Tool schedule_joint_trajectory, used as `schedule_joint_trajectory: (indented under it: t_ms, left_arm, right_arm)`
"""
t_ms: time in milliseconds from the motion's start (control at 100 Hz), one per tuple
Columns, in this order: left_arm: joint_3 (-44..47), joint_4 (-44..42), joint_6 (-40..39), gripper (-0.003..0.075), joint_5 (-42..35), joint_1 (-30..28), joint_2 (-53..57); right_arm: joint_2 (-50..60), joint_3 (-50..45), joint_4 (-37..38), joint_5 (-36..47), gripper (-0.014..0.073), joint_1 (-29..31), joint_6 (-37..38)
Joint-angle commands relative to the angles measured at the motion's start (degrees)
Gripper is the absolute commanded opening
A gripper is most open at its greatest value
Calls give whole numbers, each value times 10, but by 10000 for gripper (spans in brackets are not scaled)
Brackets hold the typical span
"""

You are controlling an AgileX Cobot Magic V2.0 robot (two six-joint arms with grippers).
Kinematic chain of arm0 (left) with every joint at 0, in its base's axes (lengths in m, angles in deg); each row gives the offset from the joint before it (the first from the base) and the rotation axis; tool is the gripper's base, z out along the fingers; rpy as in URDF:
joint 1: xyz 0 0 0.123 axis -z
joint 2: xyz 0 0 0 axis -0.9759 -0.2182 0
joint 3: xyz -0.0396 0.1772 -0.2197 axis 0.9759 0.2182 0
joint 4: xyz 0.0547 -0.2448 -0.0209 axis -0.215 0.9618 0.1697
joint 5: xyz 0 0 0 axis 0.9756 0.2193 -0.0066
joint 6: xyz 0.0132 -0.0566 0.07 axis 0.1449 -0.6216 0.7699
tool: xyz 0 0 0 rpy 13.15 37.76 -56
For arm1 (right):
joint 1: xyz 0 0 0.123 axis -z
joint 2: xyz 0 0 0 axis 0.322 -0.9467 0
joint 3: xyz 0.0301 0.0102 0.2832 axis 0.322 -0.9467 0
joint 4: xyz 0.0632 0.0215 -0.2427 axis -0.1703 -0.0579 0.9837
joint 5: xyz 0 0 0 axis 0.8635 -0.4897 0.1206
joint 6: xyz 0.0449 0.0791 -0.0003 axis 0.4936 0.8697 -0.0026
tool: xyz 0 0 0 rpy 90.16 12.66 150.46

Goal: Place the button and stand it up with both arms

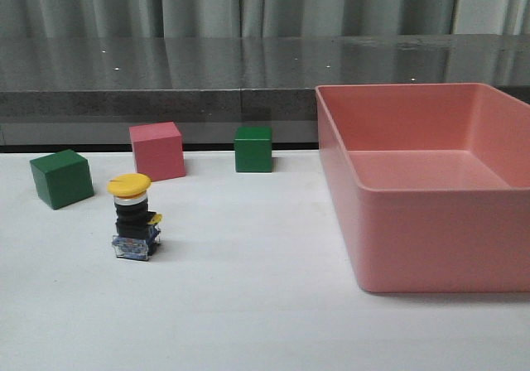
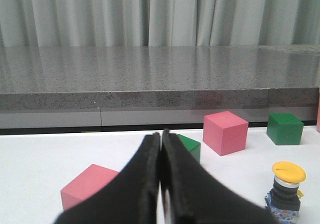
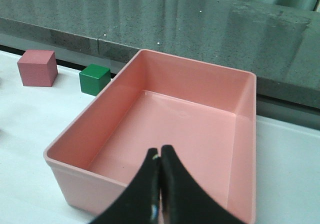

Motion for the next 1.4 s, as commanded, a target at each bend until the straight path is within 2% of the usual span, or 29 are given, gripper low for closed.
schedule_joint_trajectory:
  t_ms: [0, 440, 510, 680, 780, 980, 1100, 1390]
  left_arm:
    - [27, 0, -5, -20, -39, 0, 17]
    - [27, 0, -5, -20, -39, 0, 17]
    - [27, 0, -5, -20, -39, 0, 17]
    - [27, 0, -5, -20, -39, 0, 17]
    - [27, 0, -5, -20, -39, 0, 17]
    - [27, 0, -5, -20, -39, 0, 17]
    - [27, 0, -5, -20, -39, 0, 17]
    - [27, 0, -5, -20, -39, 0, 17]
  right_arm:
    - [-2, 15, -4, 39, -62, 3, 1]
    - [2, -5, 12, 61, -62, 3, 8]
    - [14, -19, 42, 73, -62, 3, 58]
    - [76, -70, 185, 96, -62, 3, 268]
    - [119, -107, 218, 107, -62, 3, 318]
    - [206, -168, 218, 138, -62, 3, 320]
    - [202, -196, 218, 193, -62, 3, 320]
    - [202, -195, 218, 209, -62, 3, 320]
